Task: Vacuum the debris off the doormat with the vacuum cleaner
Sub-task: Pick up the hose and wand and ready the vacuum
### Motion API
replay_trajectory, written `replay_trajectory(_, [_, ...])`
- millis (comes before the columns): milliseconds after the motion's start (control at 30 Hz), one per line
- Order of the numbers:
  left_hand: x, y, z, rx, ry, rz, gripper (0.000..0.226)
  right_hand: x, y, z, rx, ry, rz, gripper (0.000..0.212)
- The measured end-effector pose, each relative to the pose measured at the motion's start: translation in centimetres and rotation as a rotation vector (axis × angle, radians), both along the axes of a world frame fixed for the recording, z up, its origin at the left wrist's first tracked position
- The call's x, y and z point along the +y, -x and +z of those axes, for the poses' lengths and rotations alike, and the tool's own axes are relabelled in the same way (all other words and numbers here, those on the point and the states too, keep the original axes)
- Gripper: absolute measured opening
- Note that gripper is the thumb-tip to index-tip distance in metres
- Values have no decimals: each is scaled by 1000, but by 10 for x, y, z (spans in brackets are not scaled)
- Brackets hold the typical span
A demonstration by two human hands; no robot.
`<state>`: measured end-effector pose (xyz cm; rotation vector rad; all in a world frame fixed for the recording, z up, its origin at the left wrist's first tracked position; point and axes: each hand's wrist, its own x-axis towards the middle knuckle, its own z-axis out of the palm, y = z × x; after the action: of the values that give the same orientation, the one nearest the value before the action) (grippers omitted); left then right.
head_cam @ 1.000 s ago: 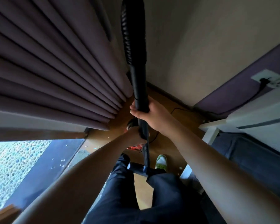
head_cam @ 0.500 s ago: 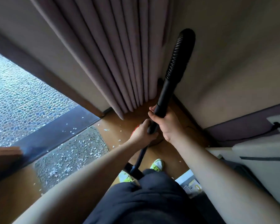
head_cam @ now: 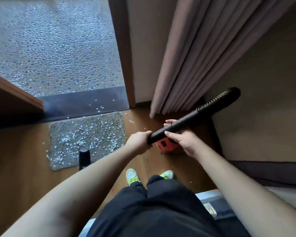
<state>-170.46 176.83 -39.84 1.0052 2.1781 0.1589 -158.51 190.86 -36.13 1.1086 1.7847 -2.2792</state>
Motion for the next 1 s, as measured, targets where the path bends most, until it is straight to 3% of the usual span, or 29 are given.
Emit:
replay_trajectory(67, [-28, 6, -9, -8, 42, -29, 42, 0, -8, 7, -15, 42, 90, 38])
replay_trajectory(167, [-59, 15, -17, 1, 69, -87, 45, -2, -14, 18, 33, 194, 123, 73])
replay_trajectory(233, [-72, 20, -17, 10, 71, -93, 43, -12, -14, 28, 51, 188, 157, 82])
replay_trajectory(333, [-86, 24, -16, 27, 66, -92, 39, -33, -8, 43, 87, 128, 184, 76])
replay_trajectory(467, [-85, 30, -15, 37, 40, -36, 35, -60, 3, 70, 63, -213, 196, 34])
replay_trajectory(533, [-78, 32, -11, 34, 18, -22, 35, -70, 7, 82, 35, -393, 188, 21])
replay_trajectory(600, [-70, 34, -6, 31, 10, -22, 38, -73, 6, 90, 44, -440, 199, 14])
replay_trajectory(800, [-48, 26, -13, 44, -52, 27, 31, -36, -7, 101, 142, -366, 528, 40])
replay_trajectory(933, [-37, 10, -26, 71, -59, 48, 24, 11, -22, 59, 106, -466, 580, 64])
replay_trajectory(1000, [-33, 7, -30, 103, -42, 34, 24, 34, -20, 23, -9, -364, 558, 66])
